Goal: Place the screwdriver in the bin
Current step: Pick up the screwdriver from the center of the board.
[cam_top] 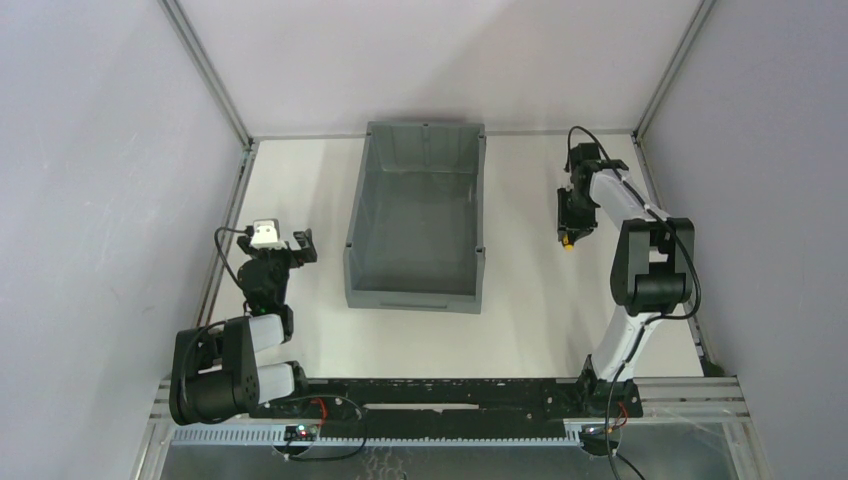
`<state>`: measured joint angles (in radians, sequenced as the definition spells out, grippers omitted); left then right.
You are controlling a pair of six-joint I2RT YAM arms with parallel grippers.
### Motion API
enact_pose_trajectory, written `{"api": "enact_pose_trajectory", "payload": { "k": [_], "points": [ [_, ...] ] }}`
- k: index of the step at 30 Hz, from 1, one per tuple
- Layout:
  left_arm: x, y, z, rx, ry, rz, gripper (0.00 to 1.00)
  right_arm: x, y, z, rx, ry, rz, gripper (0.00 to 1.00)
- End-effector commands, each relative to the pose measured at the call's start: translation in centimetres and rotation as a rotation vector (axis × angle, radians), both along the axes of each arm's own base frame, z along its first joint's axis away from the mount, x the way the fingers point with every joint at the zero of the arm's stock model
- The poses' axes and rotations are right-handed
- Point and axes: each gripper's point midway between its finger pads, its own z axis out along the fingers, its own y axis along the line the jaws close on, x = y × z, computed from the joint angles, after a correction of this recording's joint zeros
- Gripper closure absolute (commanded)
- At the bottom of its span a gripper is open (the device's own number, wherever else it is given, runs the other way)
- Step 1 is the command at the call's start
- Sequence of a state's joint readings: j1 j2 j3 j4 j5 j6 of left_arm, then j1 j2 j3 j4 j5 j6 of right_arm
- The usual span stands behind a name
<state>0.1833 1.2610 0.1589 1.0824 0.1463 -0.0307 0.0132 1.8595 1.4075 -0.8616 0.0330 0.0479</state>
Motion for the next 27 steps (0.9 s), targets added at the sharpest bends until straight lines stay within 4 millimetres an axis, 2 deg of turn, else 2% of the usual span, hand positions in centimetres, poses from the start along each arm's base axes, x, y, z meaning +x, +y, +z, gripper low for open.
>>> {"api": "enact_pose_trajectory", "payload": {
  "k": [1,14,22,27],
  "points": [
    [-0.2,-0.5,1.4,0.0,-0.073,-0.015,0.0,1.1,0.3,4.8,-0.015,-0.107,-0.012,1.0],
    [-0.2,-0.4,1.4,0.0,-0.073,-0.013,0.0,2.1,2.2,11.0,-0.025,-0.23,-0.002,1.0],
    [-0.2,-0.5,1.3,0.002,-0.071,-0.015,0.0,2.4,4.4,14.7,0.004,-0.292,0.0,1.0],
    [-0.2,-0.4,1.3,0.002,-0.071,-0.014,0.0,2.5,7.1,17.6,0.043,-0.34,0.022,1.0]
  ]
}}
